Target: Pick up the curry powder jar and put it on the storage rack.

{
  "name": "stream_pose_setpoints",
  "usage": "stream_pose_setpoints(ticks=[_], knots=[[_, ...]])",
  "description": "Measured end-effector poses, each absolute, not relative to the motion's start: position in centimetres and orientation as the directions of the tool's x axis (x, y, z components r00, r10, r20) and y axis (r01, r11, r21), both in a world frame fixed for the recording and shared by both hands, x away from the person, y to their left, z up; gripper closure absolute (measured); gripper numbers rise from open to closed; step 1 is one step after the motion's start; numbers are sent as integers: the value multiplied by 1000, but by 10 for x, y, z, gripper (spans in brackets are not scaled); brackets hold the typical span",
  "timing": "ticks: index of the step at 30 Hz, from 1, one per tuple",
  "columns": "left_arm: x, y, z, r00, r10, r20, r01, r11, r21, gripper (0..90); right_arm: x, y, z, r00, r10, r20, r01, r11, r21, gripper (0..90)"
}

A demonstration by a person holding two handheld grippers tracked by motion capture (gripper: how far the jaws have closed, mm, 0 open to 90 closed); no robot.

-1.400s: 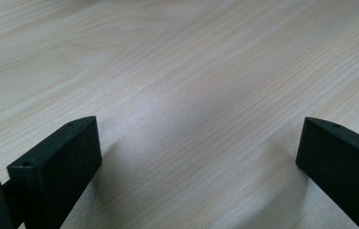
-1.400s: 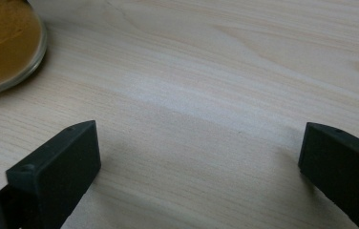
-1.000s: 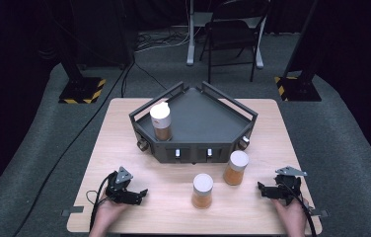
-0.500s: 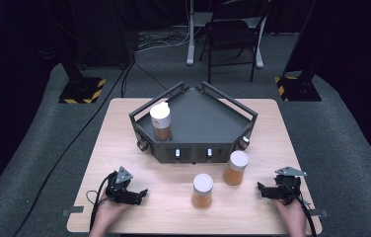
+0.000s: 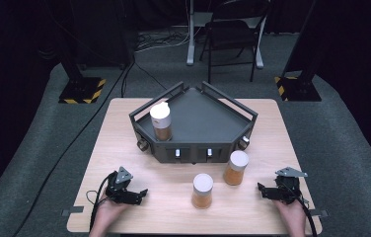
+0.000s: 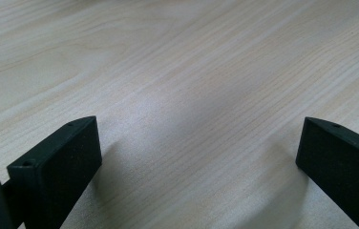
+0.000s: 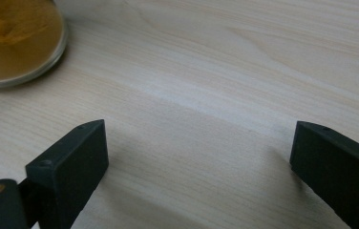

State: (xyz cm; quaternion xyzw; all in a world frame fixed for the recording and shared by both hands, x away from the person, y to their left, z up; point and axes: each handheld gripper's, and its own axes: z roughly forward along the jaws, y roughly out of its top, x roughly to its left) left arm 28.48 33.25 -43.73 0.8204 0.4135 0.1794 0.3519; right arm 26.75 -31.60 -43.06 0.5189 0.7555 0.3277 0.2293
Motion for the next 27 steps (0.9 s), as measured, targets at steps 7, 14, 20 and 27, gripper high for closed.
stream_pose_setpoints(ticks=[7, 14, 20, 27], knots=[[285, 332, -437, 594, 805, 3, 552, -410, 726, 17, 262, -313, -418, -429, 903, 9, 608, 282, 742, 88], [285, 333, -437, 595, 804, 4, 552, -411, 726, 17, 260, -308, -409, -491, 870, 40, 586, 296, 754, 96], [285, 333, -437, 596, 803, 3, 552, -412, 725, 16, 257, -304, -403, -557, 827, 73, 556, 306, 773, 101], [285, 333, -437, 596, 803, 3, 552, -412, 725, 16, 258, -299, -401, -603, 790, 106, 542, 309, 781, 104]])
